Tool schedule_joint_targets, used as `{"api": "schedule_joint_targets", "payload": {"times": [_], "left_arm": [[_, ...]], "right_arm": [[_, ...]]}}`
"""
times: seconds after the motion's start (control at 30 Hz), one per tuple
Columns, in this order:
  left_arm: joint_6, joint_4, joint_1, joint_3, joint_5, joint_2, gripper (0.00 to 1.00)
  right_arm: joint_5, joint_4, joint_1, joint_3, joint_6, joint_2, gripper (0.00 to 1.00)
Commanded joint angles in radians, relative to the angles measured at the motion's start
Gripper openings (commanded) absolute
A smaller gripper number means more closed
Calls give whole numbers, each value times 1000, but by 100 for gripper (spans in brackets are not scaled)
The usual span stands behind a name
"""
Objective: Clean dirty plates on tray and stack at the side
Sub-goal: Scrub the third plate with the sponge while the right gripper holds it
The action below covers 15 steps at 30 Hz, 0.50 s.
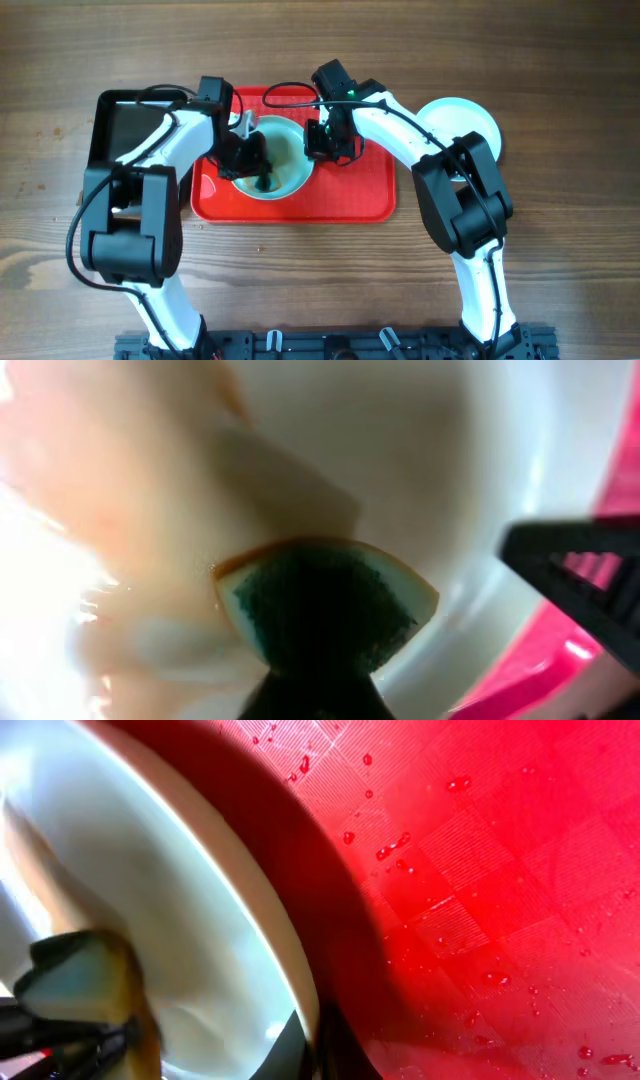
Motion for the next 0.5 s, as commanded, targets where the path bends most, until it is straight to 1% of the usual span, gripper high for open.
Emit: {"api": "schedule_joint_targets", "payload": {"times": [0.0, 0.03, 0.1, 0.13, 0.23, 0.3, 0.37, 0.4, 0.47], "left_arm": [[69, 75, -8, -16, 103, 23, 4], [68, 113, -8, -16, 99, 23, 4], [34, 197, -8, -16, 13, 23, 4], [0, 223, -8, -16, -52, 23, 4], [-126, 261, -8, -16, -326, 23, 4], [-170, 246, -8, -16, -443, 23, 4], [-205, 182, -8, -16, -551, 23, 4], [-211, 132, -8, -16, -576, 23, 4], [-211, 68, -8, -16, -581, 23, 4]], "right_arm": [[11, 2, -1, -7, 18, 32, 4], [10, 2, -1, -7, 18, 32, 4], [11, 2, -1, -7, 18, 32, 4], [11, 2, -1, -7, 18, 32, 4], [11, 3, -1, -7, 18, 32, 4], [11, 3, -1, -7, 18, 32, 4], [11, 3, -1, -7, 18, 32, 4], [11, 3, -1, -7, 18, 32, 4], [11, 3, -1, -7, 18, 32, 4]]}}
